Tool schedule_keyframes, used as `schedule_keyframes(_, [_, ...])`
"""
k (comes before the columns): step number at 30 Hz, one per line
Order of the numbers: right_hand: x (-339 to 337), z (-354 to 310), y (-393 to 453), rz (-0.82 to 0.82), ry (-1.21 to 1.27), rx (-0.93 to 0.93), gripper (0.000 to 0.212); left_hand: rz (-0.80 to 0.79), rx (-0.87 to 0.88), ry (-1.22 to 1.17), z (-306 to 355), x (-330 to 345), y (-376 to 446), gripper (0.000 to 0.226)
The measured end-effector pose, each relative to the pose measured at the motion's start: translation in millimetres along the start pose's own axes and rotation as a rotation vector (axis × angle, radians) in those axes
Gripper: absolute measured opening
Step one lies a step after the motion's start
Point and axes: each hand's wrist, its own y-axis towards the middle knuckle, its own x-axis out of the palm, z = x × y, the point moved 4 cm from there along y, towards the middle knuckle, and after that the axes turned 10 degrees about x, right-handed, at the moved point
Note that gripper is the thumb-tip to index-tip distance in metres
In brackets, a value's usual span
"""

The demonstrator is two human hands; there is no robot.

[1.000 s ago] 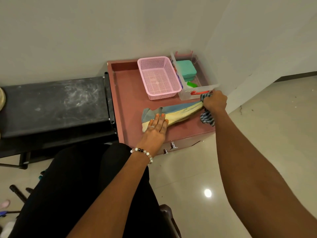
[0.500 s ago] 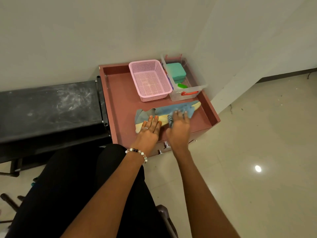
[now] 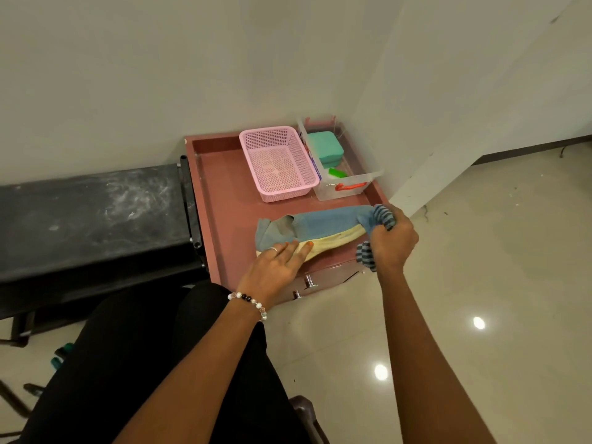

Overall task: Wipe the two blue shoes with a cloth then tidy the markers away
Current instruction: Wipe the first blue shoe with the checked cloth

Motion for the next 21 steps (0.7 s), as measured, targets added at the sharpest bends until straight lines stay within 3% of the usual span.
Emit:
schedule_keyframes(2, [18.0, 11.4, -0.9, -0.179, -0.226, -0.141, 0.048, -0.025, 0.07, 0.011, 0.1, 14.4, -0.7, 0.064])
schedule_keyframes(4, [25.8, 30.5, -11.5, -0.257, -0.356, -0.126, 0.047, -0.055, 0.058, 0.002, 2.1, 14.4, -0.3, 0.067])
schedule_keyframes(6, [27.2, 51.7, -29.9, -0.284, -0.365, -0.04, 0.047, -0.072, 0.022, -0.037, 6.4, 5.8, 1.1, 0.059])
schedule_keyframes(9, [36.6, 76.7, -59.3, -0.366, -0.355, -0.048, 0.059, -0.347, -0.04, -0.018, 6.1, 13.9, -1.5, 0.055])
schedule_keyframes(14, [52.0, 63.8, -60.0, -0.446, -0.259, -0.034, 0.065, -0.358, -0.173, 0.079, -4.7, 27.6, -2.4, 0.052])
schedule_keyframes(17, [76.4, 50.7, -74.0, -0.495, -0.44, -0.189, 0.06, -0.42, -0.35, 0.097, -16.1, 33.6, -9.7, 0.05])
schedule_keyframes(21, [112.5, 36.9, -119.6, -0.515, -0.653, -0.505, 0.049, -0.471, -0.408, 0.027, -12.2, 40.7, -14.2, 0.054])
